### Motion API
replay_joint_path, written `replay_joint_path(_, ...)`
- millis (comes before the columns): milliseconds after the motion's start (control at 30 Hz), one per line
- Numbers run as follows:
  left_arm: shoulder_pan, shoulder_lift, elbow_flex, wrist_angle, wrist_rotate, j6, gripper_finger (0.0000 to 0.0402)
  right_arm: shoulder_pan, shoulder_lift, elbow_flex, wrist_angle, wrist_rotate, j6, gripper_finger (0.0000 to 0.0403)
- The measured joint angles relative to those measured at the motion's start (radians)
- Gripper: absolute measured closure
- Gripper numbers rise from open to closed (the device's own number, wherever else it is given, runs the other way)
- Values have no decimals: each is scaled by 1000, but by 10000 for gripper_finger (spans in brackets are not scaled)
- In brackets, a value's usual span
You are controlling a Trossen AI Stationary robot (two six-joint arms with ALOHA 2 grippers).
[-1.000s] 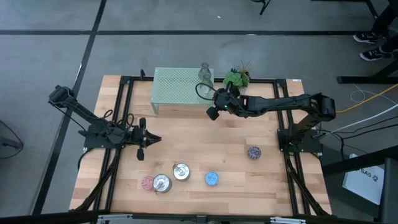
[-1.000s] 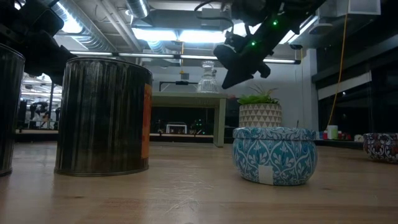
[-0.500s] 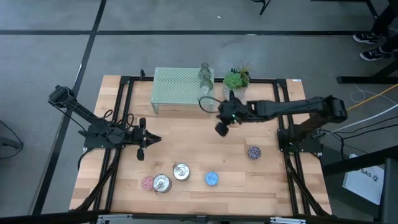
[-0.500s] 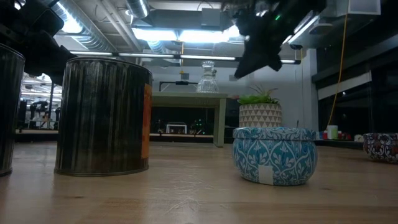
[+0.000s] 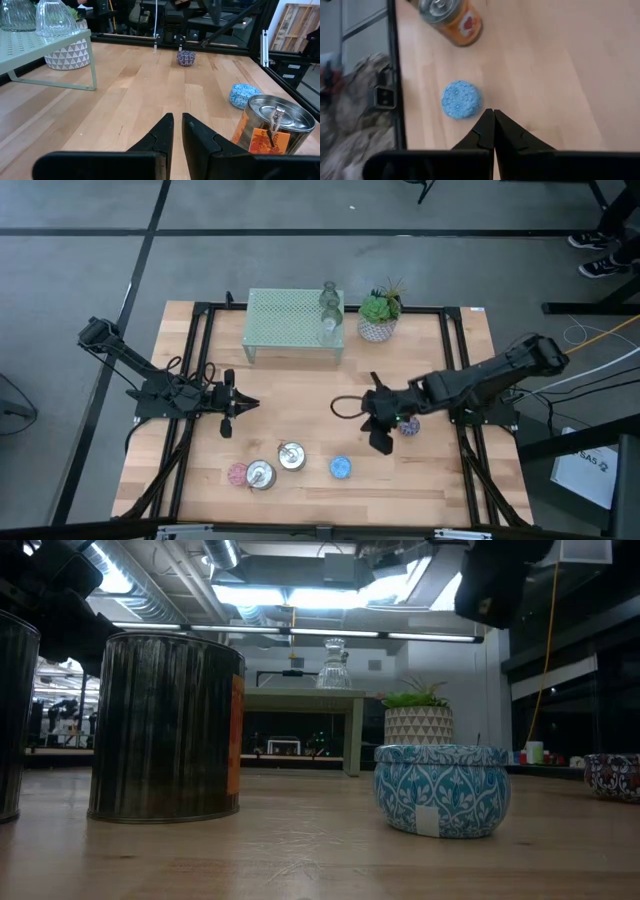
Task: Pick & Place candle stick holders
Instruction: Put the black and red candle on the shelf
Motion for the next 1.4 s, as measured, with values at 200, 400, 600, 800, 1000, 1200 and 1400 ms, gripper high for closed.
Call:
replay_joint_path(200,0,0,0,0,0,0,370,89,18,0,-7,67,50,359)
replay_joint_path(400,0,0,0,-6,0,0,370,145,27,0,-11,123,132,271)
replay_joint_path(600,0,0,0,-6,0,0,370,178,27,0,-11,123,175,170)
replay_joint_path(800,0,0,0,-6,0,0,370,188,27,0,-11,122,177,111)
replay_joint_path(1000,0,0,0,-6,0,0,370,179,27,0,-4,126,184,104)
replay_joint_path(1200,0,0,0,-6,0,0,370,203,27,0,-78,-1,234,103)
replay_joint_path(1400,0,0,0,-6,0,0,370,241,27,0,-272,-89,397,103)
